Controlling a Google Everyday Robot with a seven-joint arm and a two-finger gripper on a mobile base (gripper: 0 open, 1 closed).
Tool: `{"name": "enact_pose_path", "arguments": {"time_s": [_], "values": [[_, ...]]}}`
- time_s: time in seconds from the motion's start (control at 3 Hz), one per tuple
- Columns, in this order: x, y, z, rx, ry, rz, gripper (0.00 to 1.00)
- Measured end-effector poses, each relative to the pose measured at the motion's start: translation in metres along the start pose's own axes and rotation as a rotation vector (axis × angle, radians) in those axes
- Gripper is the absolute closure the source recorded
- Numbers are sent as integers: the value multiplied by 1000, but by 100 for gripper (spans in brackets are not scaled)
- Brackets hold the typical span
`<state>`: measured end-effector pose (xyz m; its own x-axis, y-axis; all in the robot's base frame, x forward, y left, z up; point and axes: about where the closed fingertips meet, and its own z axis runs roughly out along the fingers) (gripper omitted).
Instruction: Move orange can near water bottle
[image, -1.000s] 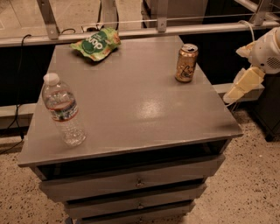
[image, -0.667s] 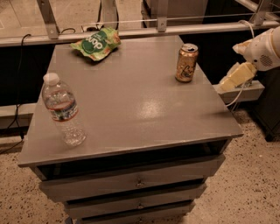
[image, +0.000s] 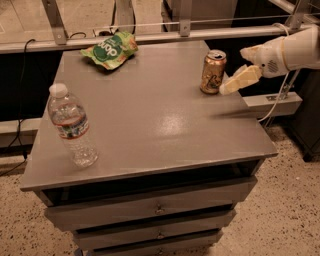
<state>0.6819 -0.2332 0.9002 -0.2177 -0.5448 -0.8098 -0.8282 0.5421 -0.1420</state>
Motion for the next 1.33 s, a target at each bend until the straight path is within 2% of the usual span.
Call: {"name": "enact_pose_path", "arguments": {"time_s": [0.33,0.67,1.0,1.33], "values": [[-13,-4,31,-32,-107,10,0],[-22,-5,51,-52,-183,32,19],[-36,0,58,-72,-255,42,50],[-50,3,52,-81,-304,22,72]]}}
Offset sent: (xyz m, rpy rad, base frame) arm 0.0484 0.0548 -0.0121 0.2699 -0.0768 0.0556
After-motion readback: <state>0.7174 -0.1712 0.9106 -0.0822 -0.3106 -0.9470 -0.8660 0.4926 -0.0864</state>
